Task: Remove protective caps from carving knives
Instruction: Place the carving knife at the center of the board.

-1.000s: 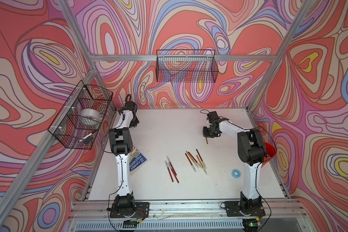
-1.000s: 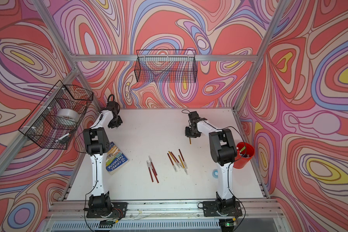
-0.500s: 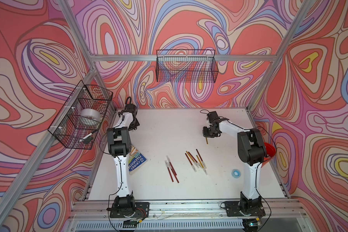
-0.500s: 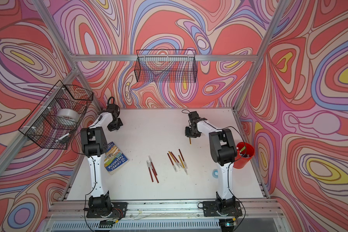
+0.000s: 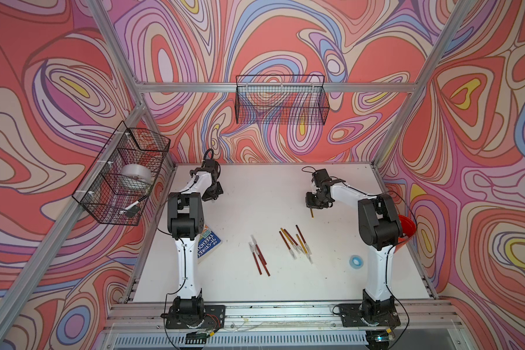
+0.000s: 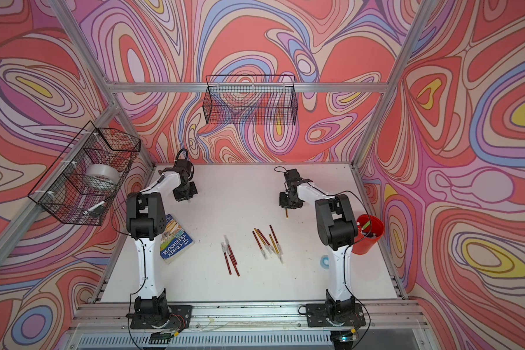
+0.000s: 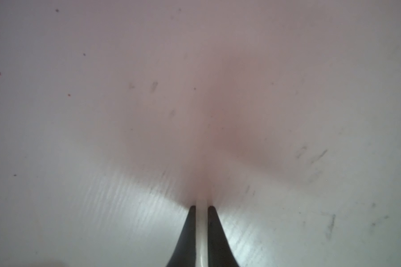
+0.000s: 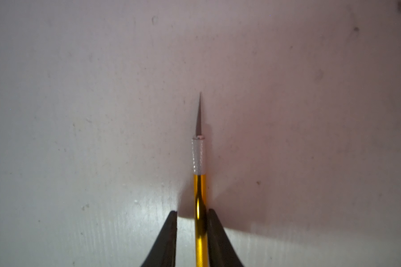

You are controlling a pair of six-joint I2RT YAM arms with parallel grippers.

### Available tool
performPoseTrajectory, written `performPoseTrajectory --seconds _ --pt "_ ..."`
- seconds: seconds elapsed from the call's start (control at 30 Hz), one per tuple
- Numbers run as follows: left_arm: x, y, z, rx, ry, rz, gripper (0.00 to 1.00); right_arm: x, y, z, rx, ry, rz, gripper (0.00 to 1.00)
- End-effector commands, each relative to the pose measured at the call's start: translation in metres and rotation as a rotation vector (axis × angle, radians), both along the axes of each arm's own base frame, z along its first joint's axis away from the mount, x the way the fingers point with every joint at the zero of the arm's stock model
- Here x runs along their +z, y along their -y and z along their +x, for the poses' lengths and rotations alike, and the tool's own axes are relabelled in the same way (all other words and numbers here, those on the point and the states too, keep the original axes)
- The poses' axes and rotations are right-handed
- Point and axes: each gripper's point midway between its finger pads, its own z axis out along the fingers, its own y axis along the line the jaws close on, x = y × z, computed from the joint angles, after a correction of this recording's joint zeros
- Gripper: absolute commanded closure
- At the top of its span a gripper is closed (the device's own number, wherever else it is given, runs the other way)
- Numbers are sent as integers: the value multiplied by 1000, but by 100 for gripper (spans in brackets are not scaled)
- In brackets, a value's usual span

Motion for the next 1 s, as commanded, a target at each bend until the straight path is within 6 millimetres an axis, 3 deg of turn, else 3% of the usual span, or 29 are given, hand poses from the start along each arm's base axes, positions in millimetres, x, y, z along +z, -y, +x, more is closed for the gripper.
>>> performPoseTrajectory --seconds 0.0,0.17,0.3,0.63,0.97 --pt "13 -2 -7 5 -11 8 86 5 1 -2 -7 12 7 74" --pt "17 1 -8 5 -5 16 67 4 0 0 -7 16 10 69" --pt "18 2 -9 6 -4 18 62 6 1 2 -10 22 10 63" --pt "25 2 -10 6 13 21 53 11 3 4 -14 27 -3 61" --pt "53 5 -7 -1 73 14 37 25 6 6 -23 44 -18 57"
